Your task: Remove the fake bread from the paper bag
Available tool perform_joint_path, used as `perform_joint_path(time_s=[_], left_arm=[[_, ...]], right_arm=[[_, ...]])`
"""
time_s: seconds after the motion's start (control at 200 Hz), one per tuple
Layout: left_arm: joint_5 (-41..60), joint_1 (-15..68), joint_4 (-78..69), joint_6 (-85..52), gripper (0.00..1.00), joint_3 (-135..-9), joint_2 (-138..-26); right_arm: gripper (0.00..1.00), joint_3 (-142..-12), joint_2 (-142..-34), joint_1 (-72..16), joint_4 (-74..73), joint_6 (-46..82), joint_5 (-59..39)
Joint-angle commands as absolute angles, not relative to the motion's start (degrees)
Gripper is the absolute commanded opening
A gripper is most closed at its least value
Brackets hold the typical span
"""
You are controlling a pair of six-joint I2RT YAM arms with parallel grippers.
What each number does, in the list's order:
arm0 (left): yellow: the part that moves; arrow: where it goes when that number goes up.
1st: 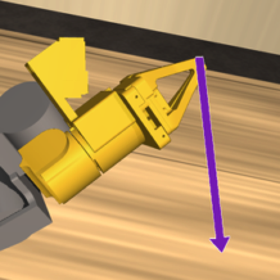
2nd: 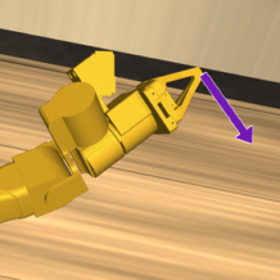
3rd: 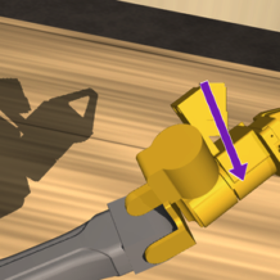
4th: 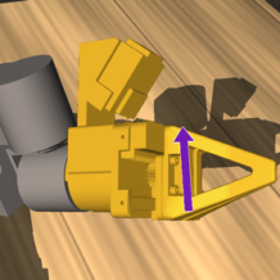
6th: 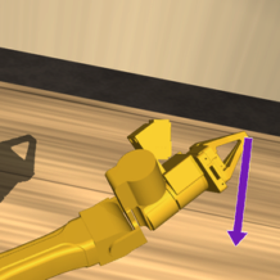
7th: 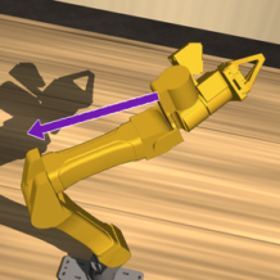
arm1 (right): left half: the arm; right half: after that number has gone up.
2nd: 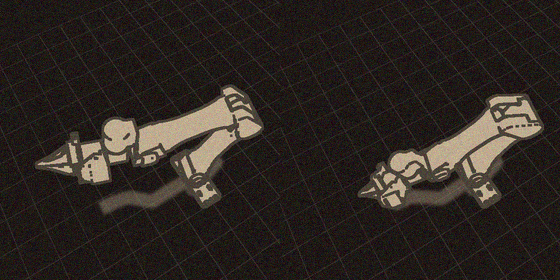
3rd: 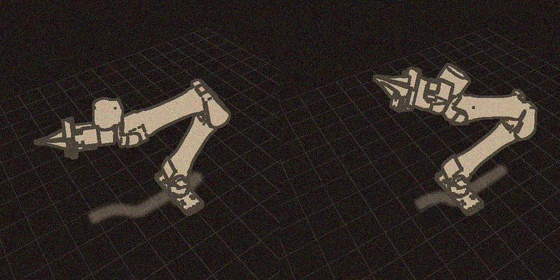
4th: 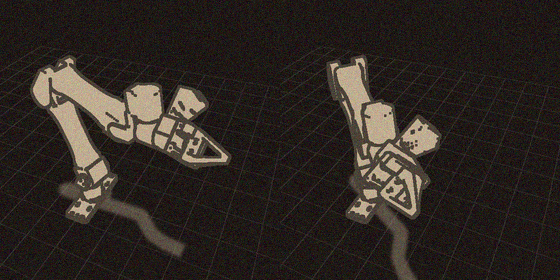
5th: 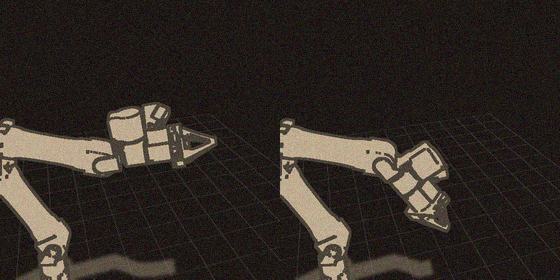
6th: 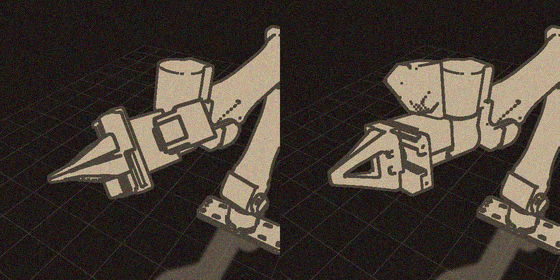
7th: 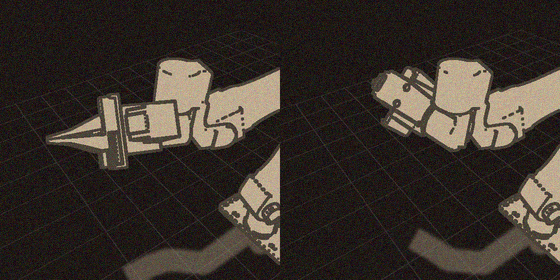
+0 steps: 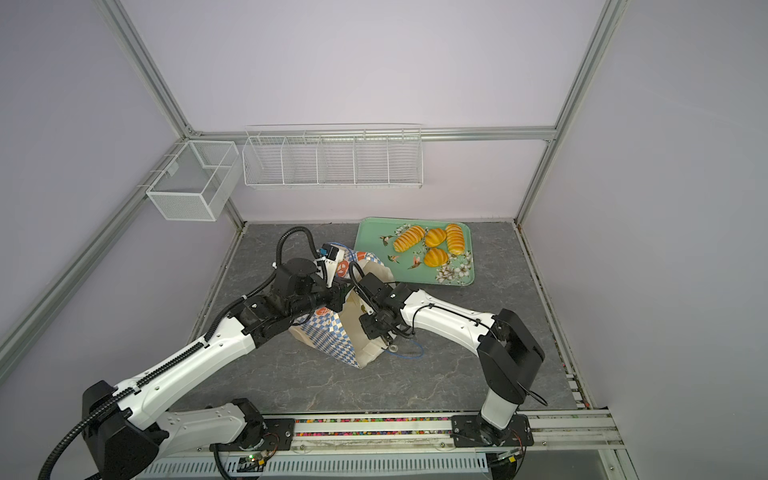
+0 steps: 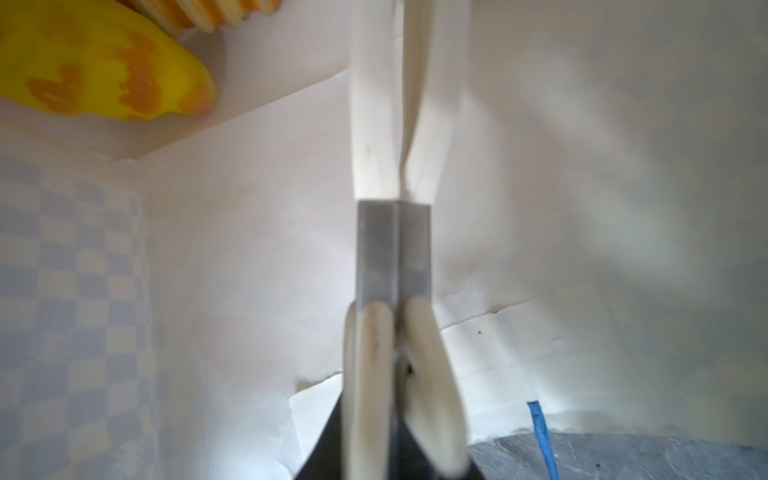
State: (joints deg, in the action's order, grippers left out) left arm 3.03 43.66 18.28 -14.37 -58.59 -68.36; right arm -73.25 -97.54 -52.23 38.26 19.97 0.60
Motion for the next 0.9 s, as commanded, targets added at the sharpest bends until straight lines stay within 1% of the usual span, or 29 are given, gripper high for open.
perform_joint_path(time_s=[0.0, 0.13, 0.405, 0.605, 0.895], left_arm=[[4.91, 43.51, 16.91, -14.2, 0.0, -58.97, -68.13], [6.05, 43.51, 16.68, -14.44, 0.0, -59.49, -68.67], [7.05, 43.51, 17.32, -14.56, 0.0, -60.21, -68.95], [8.89, 43.51, 16.79, -14.85, 0.0, -60.66, -69.58], [10.35, 43.51, 15.82, -14.81, 0.0, -61.08, -70.8]], right_arm=[[0.31, -73.31, -99.14, -52.47, 35.82, 20.14, -0.44], [0.38, -75.41, -101.33, -52.55, 36.66, 19.45, 0.0], [0.47, -80.52, -105.49, -52.45, 40.1, 19.25, 2.59], [0.48, -84.2, -109.18, -52.3, 41.94, 18.57, 2.65], [0.45, -84.76, -111.88, -52.7, 41.82, 17.28, 1.01]])
